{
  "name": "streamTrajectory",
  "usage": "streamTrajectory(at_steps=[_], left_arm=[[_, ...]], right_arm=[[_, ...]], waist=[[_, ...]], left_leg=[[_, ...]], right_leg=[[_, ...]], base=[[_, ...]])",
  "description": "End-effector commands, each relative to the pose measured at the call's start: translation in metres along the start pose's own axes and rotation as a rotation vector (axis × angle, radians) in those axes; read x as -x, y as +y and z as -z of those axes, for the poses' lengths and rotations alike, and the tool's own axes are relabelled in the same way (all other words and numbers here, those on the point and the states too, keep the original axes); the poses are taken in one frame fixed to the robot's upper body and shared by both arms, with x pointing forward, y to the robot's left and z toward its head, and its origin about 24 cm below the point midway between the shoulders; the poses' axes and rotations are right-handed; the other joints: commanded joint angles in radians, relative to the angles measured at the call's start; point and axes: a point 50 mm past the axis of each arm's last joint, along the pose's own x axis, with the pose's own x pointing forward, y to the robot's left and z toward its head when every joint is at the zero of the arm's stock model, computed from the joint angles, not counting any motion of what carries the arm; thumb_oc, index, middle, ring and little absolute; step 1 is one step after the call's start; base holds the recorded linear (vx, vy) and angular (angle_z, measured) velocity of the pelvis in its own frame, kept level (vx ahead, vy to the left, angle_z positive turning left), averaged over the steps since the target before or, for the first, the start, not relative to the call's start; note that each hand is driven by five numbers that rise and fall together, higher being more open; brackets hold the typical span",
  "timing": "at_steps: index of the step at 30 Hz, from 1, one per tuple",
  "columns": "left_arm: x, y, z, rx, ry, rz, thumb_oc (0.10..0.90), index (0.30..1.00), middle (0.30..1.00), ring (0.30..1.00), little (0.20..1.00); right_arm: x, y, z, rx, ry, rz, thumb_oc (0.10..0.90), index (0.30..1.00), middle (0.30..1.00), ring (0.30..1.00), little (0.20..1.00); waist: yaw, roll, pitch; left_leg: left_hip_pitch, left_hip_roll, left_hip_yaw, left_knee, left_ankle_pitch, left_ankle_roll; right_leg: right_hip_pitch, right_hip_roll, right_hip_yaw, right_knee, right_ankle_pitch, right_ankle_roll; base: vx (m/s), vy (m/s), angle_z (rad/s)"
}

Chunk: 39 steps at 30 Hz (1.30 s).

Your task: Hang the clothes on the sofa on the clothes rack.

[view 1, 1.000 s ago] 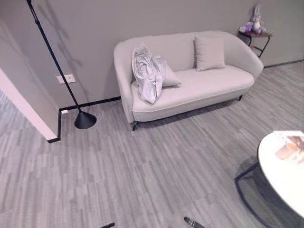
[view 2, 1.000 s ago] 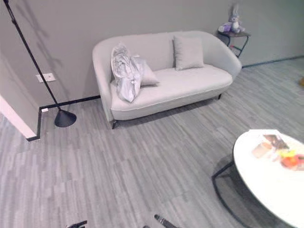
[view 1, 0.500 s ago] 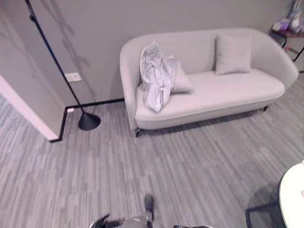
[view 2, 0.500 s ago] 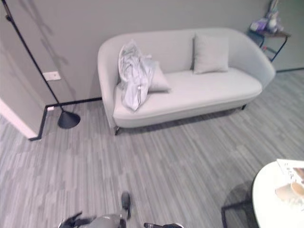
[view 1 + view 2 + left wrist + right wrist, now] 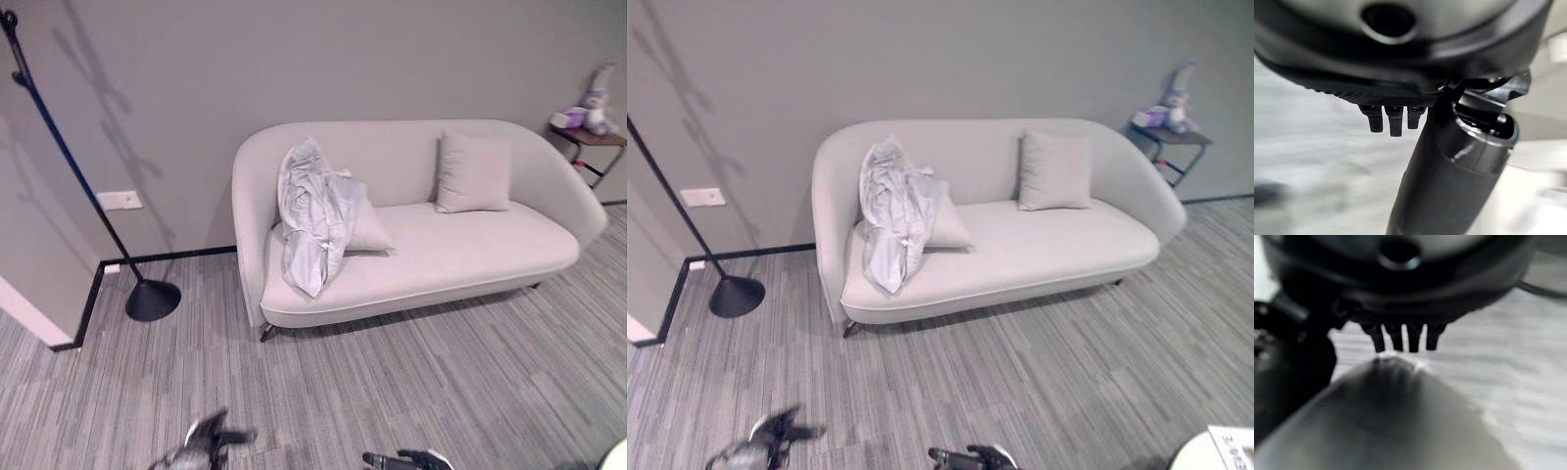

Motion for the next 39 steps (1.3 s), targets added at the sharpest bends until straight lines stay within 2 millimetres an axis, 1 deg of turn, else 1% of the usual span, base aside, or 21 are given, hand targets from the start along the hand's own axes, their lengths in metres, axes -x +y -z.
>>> streamTrajectory(at_steps=[1, 4, 5, 8, 11, 12, 13, 14, 15, 16, 18, 19, 22, 23, 24, 25, 27, 29, 31, 35, 39], left_arm=[[0.002, 0.004, 0.012, -0.068, 0.044, -0.034, 0.800, 0.900, 0.900, 0.900, 0.900], [0.007, 0.004, 0.031, -0.047, 0.107, -0.039, 0.800, 0.900, 0.900, 0.900, 0.900], [0.013, 0.007, 0.052, -0.017, 0.181, -0.056, 0.800, 0.900, 0.900, 0.900, 0.900], [0.021, 0.012, 0.070, 0.025, 0.238, -0.082, 0.800, 0.900, 0.900, 0.900, 0.900], [0.027, 0.020, 0.084, 0.154, 0.280, -0.146, 0.800, 0.900, 0.900, 0.900, 0.900], [0.027, 0.022, 0.084, 0.181, 0.272, -0.166, 0.800, 0.900, 0.900, 0.900, 0.900], [0.026, 0.020, 0.081, 0.203, 0.252, -0.171, 0.800, 0.900, 0.900, 0.900, 0.900], [0.026, 0.020, 0.081, 0.203, 0.252, -0.171, 0.800, 0.900, 0.900, 0.900, 0.900], [0.024, 0.014, 0.076, 0.206, 0.225, -0.156, 0.800, 0.900, 0.900, 0.900, 0.900], [0.024, 0.014, 0.076, 0.206, 0.225, -0.156, 0.800, 0.900, 0.900, 0.900, 0.900], [0.019, 0.005, 0.063, 0.183, 0.178, -0.130, 0.800, 0.900, 0.900, 0.900, 0.900], [0.019, 0.005, 0.063, 0.183, 0.178, -0.129, 0.800, 0.900, 0.900, 0.900, 0.900], [0.019, -0.005, 0.062, 0.148, 0.165, -0.092, 0.800, 0.900, 0.900, 0.900, 0.900], [0.022, -0.008, 0.070, 0.159, 0.187, -0.098, 0.800, 0.900, 0.900, 0.900, 0.900], [0.022, -0.008, 0.070, 0.159, 0.187, -0.099, 0.800, 0.900, 0.900, 0.900, 0.900], [0.024, -0.010, 0.075, 0.152, 0.207, -0.105, 0.800, 0.900, 0.900, 0.900, 0.900], [0.032, -0.008, 0.093, 0.161, 0.270, -0.127, 0.800, 0.900, 0.900, 0.900, 0.900], [0.032, -0.008, 0.093, 0.161, 0.270, -0.127, 0.800, 0.900, 0.900, 0.900, 0.900], [0.039, 0.003, 0.107, 0.164, 0.312, -0.172, 0.800, 0.900, 0.900, 0.900, 0.900], [0.040, 0.021, 0.107, 0.102, 0.321, -0.216, 0.800, 0.900, 0.900, 0.900, 0.900], [0.038, 0.020, 0.103, 0.013, 0.303, -0.182, 0.800, 0.900, 0.900, 0.900, 0.900]], right_arm=[[-0.006, 0.021, -0.033, -0.030, -0.104, -0.025, 0.800, 0.900, 0.900, 0.900, 0.900], [-0.005, 0.017, -0.030, -0.056, -0.092, 0.000, 0.800, 0.900, 0.900, 0.900, 0.900], [-0.004, 0.014, -0.022, -0.081, -0.068, 0.020, 0.800, 0.900, 0.900, 0.900, 0.900], [-0.003, 0.011, -0.020, -0.106, -0.077, 0.028, 0.800, 0.900, 0.900, 0.900, 0.900], [-0.002, 0.002, -0.018, -0.124, -0.073, 0.077, 0.800, 0.900, 0.900, 0.900, 0.900], [-0.002, -0.001, -0.022, -0.127, -0.091, 0.092, 0.800, 0.900, 0.900, 0.900, 0.900], [-0.001, -0.011, -0.036, -0.161, -0.156, 0.138, 0.800, 0.900, 0.900, 0.900, 0.900], [-0.001, -0.011, -0.036, -0.161, -0.156, 0.138, 0.800, 0.900, 0.900, 0.900, 0.900], [0.001, -0.020, -0.044, -0.192, -0.202, 0.181, 0.800, 0.900, 0.900, 0.900, 0.900], [0.001, -0.020, -0.044, -0.192, -0.202, 0.182, 0.800, 0.900, 0.900, 0.900, 0.900], [0.003, -0.030, -0.061, -0.246, -0.268, 0.225, 0.800, 0.900, 0.900, 0.900, 0.900], [0.003, -0.030, -0.061, -0.246, -0.268, 0.225, 0.800, 0.900, 0.900, 0.900, 0.900], [0.004, -0.036, -0.068, -0.287, -0.289, 0.255, 0.800, 0.900, 0.900, 0.900, 0.900], [0.005, -0.042, -0.078, -0.287, -0.323, 0.273, 0.800, 0.900, 0.900, 0.900, 0.900], [0.005, -0.042, -0.078, -0.287, -0.323, 0.272, 0.800, 0.900, 0.900, 0.900, 0.900], [0.006, -0.045, -0.083, -0.269, -0.333, 0.302, 0.800, 0.900, 0.900, 0.900, 0.900], [0.006, -0.047, -0.083, -0.293, -0.335, 0.340, 0.800, 0.900, 0.900, 0.900, 0.900], [0.006, -0.047, -0.083, -0.293, -0.335, 0.340, 0.800, 0.900, 0.900, 0.900, 0.900], [0.006, -0.050, -0.073, -0.366, -0.297, 0.394, 0.800, 0.900, 0.900, 0.900, 0.900], [0.009, -0.062, -0.067, -0.437, -0.277, 0.483, 0.800, 0.900, 0.900, 0.900, 0.900], [0.025, -0.089, -0.075, -0.378, -0.339, 0.663, 0.800, 0.900, 0.900, 0.900, 0.900]], waist=[[-0.002, -0.028, 0.043], [-0.014, -0.035, 0.037], [-0.018, -0.038, 0.025], [-0.022, -0.041, -0.003], [-0.013, -0.028, -0.023], [-0.011, -0.023, -0.029], [-0.004, -0.019, -0.038], [-0.006, -0.018, -0.038], [0.000, -0.020, -0.025], [-0.002, -0.019, -0.026], [0.003, -0.034, 0.024], [0.002, -0.033, 0.023], [0.005, -0.052, 0.038], [0.011, -0.031, 0.034], [0.009, -0.031, 0.033], [0.018, -0.016, 0.037], [0.018, 0.005, 0.019], [0.017, 0.005, 0.017], [0.018, 0.009, -0.020], [0.026, 0.008, -0.038], [0.015, 0.008, -0.037]], left_leg=[[-0.072, -0.030, 0.044, -0.010, -0.022, -0.042], [-0.023, -0.021, 0.009, -0.010, -0.058, -0.056], [0.012, -0.012, -0.020, -0.010, -0.081, -0.067], [0.033, 0.002, -0.041, -0.010, -0.102, -0.073], [0.037, 0.053, -0.060, 0.020, -0.090, -0.096], [0.017, 0.066, -0.067, 0.057, -0.066, -0.109], [-0.038, 0.084, -0.077, 0.173, -0.023, -0.135], [-0.040, 0.084, -0.079, 0.176, -0.025, -0.135], [-0.120, 0.082, -0.084, 0.338, 0.021, -0.148], [-0.125, 0.082, -0.086, 0.344, 0.018, -0.148], [-0.288, 0.098, -0.073, 0.595, 0.079, -0.136], [-0.291, 0.100, -0.075, 0.600, 0.077, -0.136], [-0.337, 0.142, 0.032, 0.467, -0.004, -0.113], [-0.358, 0.161, 0.043, 0.127, 0.122, -0.152], [-0.357, 0.160, 0.042, 0.123, 0.126, -0.152], [-0.371, 0.186, 0.058, -0.006, 0.183, -0.174], [-0.342, 0.191, 0.056, -0.010, 0.172, -0.184], [-0.344, 0.191, 0.054, -0.010, 0.173, -0.184], [-0.311, 0.168, 0.069, -0.010, 0.155, -0.181], [-0.274, 0.138, 0.104, -0.010, 0.125, -0.167], [-0.245, 0.118, 0.139, -0.010, 0.091, -0.147]], right_leg=[[0.172, 0.032, 0.110, -0.405, 0.195, 0.046], [0.147, 0.027, 0.160, -0.525, 0.270, 0.075], [0.149, 0.025, 0.187, -0.526, 0.288, 0.078], [0.174, 0.029, 0.191, -0.522, 0.284, 0.067], [0.173, 0.061, 0.192, -0.471, 0.248, 0.046], [0.181, 0.067, 0.186, -0.469, 0.237, 0.038], [0.223, 0.079, 0.161, -0.496, 0.207, 0.021], [0.223, 0.079, 0.159, -0.497, 0.207, 0.020], [0.267, 0.084, 0.142, -0.521, 0.191, -0.002], [0.266, 0.085, 0.140, -0.521, 0.191, -0.002], [0.311, 0.084, 0.104, -0.521, 0.151, -0.042], [0.310, 0.085, 0.102, -0.521, 0.151, -0.042], [0.351, 0.054, 0.074, -0.540, 0.125, -0.034], [0.367, 0.039, 0.043, -0.547, 0.112, -0.028], [0.366, 0.039, 0.041, -0.547, 0.112, -0.028], [0.389, 0.037, 0.021, -0.547, 0.093, -0.031], [0.409, 0.041, 0.024, -0.547, 0.086, -0.020], [0.407, 0.041, 0.022, -0.547, 0.086, -0.020], [0.434, 0.009, 0.026, -0.547, 0.085, -0.005], [0.438, -0.031, 0.033, -0.547, 0.099, 0.022], [0.432, -0.059, 0.047, -0.547, 0.112, 0.046]], base=[[0.33, -0.151, 0.56], [0.39, -0.161, 0.60], [0.54, -0.249, 0.77], [0.33, -0.173, 1.13], [0.37, -0.265, 0.39], [0.45, -0.373, -0.09], [0.33, -0.286, -0.06], [0.35, -0.323, 0.12], [0.13, -0.122, 0.20], [0.16, -0.191, 0.28], [0.07, -0.180, 0.28], [0.07, -0.148, 0.28], [0.17, 0.017, 0.28], [0.24, 0.142, 0.18], [0.28, 0.225, 0.39], [0.20, 0.159, 0.56], [0.25, 0.173, 0.46], [0.16, 0.107, -0.02], [0.36, 0.240, -0.03], [0.22, 0.161, -0.18], [0.15, 0.125, 0.02]])
